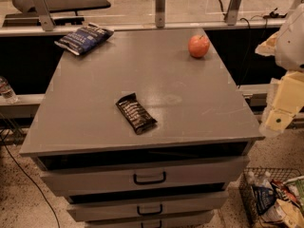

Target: Move apple near blue chip bag

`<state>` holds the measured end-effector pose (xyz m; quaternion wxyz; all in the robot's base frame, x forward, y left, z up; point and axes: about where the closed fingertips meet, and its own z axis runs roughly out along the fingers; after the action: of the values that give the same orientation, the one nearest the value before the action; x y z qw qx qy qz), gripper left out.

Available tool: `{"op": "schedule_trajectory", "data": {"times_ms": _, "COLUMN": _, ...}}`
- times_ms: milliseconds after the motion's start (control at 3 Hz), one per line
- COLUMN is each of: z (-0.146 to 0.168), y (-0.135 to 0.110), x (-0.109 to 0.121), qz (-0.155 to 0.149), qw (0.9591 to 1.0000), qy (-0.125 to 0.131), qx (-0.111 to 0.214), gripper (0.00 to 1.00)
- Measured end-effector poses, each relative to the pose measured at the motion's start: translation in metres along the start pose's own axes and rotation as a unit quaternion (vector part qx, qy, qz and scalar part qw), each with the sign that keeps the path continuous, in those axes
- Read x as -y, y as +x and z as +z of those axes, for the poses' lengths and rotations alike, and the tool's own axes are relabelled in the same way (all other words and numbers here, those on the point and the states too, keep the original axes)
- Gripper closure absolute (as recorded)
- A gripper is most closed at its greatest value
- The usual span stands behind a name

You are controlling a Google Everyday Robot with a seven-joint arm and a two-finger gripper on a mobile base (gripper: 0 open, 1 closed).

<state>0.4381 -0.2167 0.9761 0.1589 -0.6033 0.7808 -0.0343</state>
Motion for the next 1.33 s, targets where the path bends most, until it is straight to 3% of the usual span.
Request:
{"op": "schedule_trajectory", "data": {"times_ms": 333, "z": 0.0, "y": 0.0, "x": 0.0, "qz": 0.0, "qw": 1.0, "qy": 0.0, "qx": 0.0, "gripper": 0.0}}
{"op": "schedule_trajectory", "data": {"times_ms": 667, "z": 0.013, "y": 0.005, "x": 0.034, "qz": 0.003, "qw": 0.9996, "qy": 0.002, "qx": 0.029, "gripper": 0.0}}
{"op": "schedule_trajectory", "data": {"times_ms": 1000, "z": 0.037, "y": 0.008, "x": 0.098, "qz": 0.011, "qw": 0.9963, "qy": 0.018, "qx": 0.084, "gripper": 0.0}}
{"op": "schedule_trajectory", "data": {"times_ms": 1333, "z": 0.074, "y": 0.001, "x": 0.177, "qz": 0.046, "qw": 0.9861, "qy": 0.05, "qx": 0.151, "gripper": 0.0}}
